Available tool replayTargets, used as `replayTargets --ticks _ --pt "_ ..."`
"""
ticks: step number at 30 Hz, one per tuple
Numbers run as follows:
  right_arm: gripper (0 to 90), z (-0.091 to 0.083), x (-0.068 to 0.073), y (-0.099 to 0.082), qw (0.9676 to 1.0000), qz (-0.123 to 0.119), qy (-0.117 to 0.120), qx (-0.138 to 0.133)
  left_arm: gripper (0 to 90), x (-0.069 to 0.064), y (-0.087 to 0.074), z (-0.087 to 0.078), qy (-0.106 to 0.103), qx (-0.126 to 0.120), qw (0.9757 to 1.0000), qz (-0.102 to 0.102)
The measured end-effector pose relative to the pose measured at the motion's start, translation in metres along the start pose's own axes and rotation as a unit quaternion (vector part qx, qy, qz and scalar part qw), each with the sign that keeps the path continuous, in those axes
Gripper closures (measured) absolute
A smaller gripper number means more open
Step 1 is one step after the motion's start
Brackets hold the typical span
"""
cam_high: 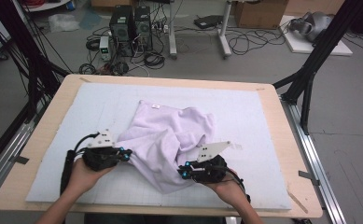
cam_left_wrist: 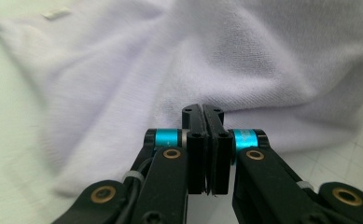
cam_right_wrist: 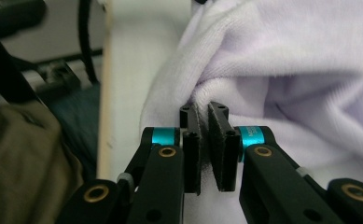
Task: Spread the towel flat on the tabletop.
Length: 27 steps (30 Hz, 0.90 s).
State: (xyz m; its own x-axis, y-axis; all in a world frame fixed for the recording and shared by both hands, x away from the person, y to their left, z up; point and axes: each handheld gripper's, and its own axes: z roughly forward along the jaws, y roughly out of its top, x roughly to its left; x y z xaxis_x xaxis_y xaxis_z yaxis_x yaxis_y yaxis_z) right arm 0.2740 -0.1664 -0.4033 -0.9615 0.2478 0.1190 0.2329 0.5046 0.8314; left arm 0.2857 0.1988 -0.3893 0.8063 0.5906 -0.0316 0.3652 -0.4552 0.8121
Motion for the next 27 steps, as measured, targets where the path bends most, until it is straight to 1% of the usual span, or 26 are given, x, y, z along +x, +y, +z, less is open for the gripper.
replayTargets --ticks 1,4,5,6,7,8,9,10,11,12,13,14,15,16,17,18,19,20,21,22,23,24,25,26,27 --pt "84.4 -0.001 0.003 0.003 0.9999 0.0 0.007 -0.009 87.8 0.001 0.002 -0.008 0.005 -0.005 1.0 0.002" --pt "84.0 0.003 0.015 0.011 0.9991 -0.009 0.035 -0.02 87.8 0.004 0.008 -0.03 0.015 -0.019 0.9997 0.005" --pt "82.5 0.006 0.02 0.013 0.9986 -0.014 0.047 -0.02 87.8 0.005 0.008 -0.036 0.019 -0.022 0.9996 0.006" --pt "79.1 0.007 0.024 0.015 0.9984 -0.02 0.05 -0.018 87.8 0.006 0.008 -0.04 0.02 -0.022 0.9995 0.007" --pt "75.3 0.007 0.026 0.016 0.9986 -0.029 0.04 -0.018 87.7 0.008 0.007 -0.042 0.02 -0.021 0.9996 0.004" --pt "73.4 0.006 0.025 0.017 0.9988 -0.031 0.03 -0.02 87.2 0.01 0.005 -0.042 0.018 -0.018 0.9997 0.002" --pt "70.9 0.005 0.022 0.018 0.999 -0.028 0.022 -0.028 84.9 0.011 0.002 -0.04 0.011 -0.016 0.9998 -0.007" --pt "69.3 0.002 0.016 0.018 0.9991 -0.025 0.01 -0.033 76.2 0.012 -0.001 -0.037 0.006 -0.018 0.9997 -0.013" --pt "68.0 0.0 0.01 0.017 0.9992 -0.025 -0.006 -0.032 69.6 0.012 -0.004 -0.034 0.005 -0.016 0.9998 -0.014" --pt "66.0 -0.001 0.004 0.017 0.9991 -0.018 -0.019 -0.034 65.8 0.012 -0.007 -0.029 0.003 -0.014 0.9998 -0.015" --pt "61.8 -0.002 -0.003 0.015 0.9988 -0.008 -0.031 -0.038 62.5 0.012 -0.01 -0.024 0.0 -0.011 0.9998 -0.019" --pt "61.3 -0.002 -0.01 0.013 0.9982 0.004 -0.044 -0.039 59.4 0.012 -0.013 -0.018 -0.003 -0.008 0.9997 -0.025" --pt "61.3 0.0 -0.015 0.012 0.9984 0.011 -0.046 -0.03 57.0 0.013 -0.016 -0.012 -0.007 -0.002 0.9996 -0.028" --pt "61.3 0.003 -0.019 0.011 0.9982 0.012 -0.056 -0.015 56.1 0.013 -0.019 -0.005 -0.012 0.005 0.9994 -0.031" --pt "61.2 0.008 -0.023 0.01 0.9978 0.003 -0.066 0.003 55.9 0.013 -0.022 0.002 -0.013 0.014 0.9994 -0.03" --pt "60.8 0.013 -0.026 0.008 0.9972 0.003 -0.072 0.022 55.9 0.013 -0.025 0.009 -0.016 0.022 0.9991 -0.031" --pt "60.4 0.019 -0.029 0.006 0.9971 0.009 -0.068 0.033 56.0 0.013 -0.028 0.015 -0.016 0.031 0.9989 -0.031" --pt "60.4 0.024 -0.03 0.004 0.9968 0.006 -0.069 0.041 56.0 0.014 -0.031 0.021 -0.017 0.04 0.9986 -0.032" --pt "60.6 0.031 -0.03 0.001 0.9959 0.002 -0.071 0.055 56.7 0.014 -0.034 0.026 -0.018 0.047 0.9982 -0.031" --pt "61.4 0.037 -0.031 -0.001 0.995 -0.003 -0.072 0.069 59.6 0.015 -0.036 0.031 -0.018 0.056 0.9978 -0.03" --pt "63.6 0.042 -0.031 -0.004 0.9937 -0.006 -0.072 0.085 63.0 0.014 -0.039 0.035 -0.018 0.064 0.9975 -0.024" --pt "68.6 0.046 -0.031 -0.007 0.9928 -0.011 -0.071 0.096 66.9 0.013 -0.04 0.035 -0.007 0.055 0.9984 -0.013" --pt "73.6 0.049 -0.031 -0.011 0.9931 -0.006 -0.067 0.096 74.9 0.013 -0.04 0.035 -0.006 0.055 0.9984 -0.013" --pt "78.0 0.048 -0.032 -0.013 0.9943 0.003 -0.06 0.088 81.3 0.015 -0.039 0.034 -0.018 0.058 0.9981 -0.014" --pt "86.2 0.047 -0.033 -0.013 0.9947 0.006 -0.052 0.088 86.6 0.015 -0.039 0.034 -0.018 0.061 0.9979 -0.012"
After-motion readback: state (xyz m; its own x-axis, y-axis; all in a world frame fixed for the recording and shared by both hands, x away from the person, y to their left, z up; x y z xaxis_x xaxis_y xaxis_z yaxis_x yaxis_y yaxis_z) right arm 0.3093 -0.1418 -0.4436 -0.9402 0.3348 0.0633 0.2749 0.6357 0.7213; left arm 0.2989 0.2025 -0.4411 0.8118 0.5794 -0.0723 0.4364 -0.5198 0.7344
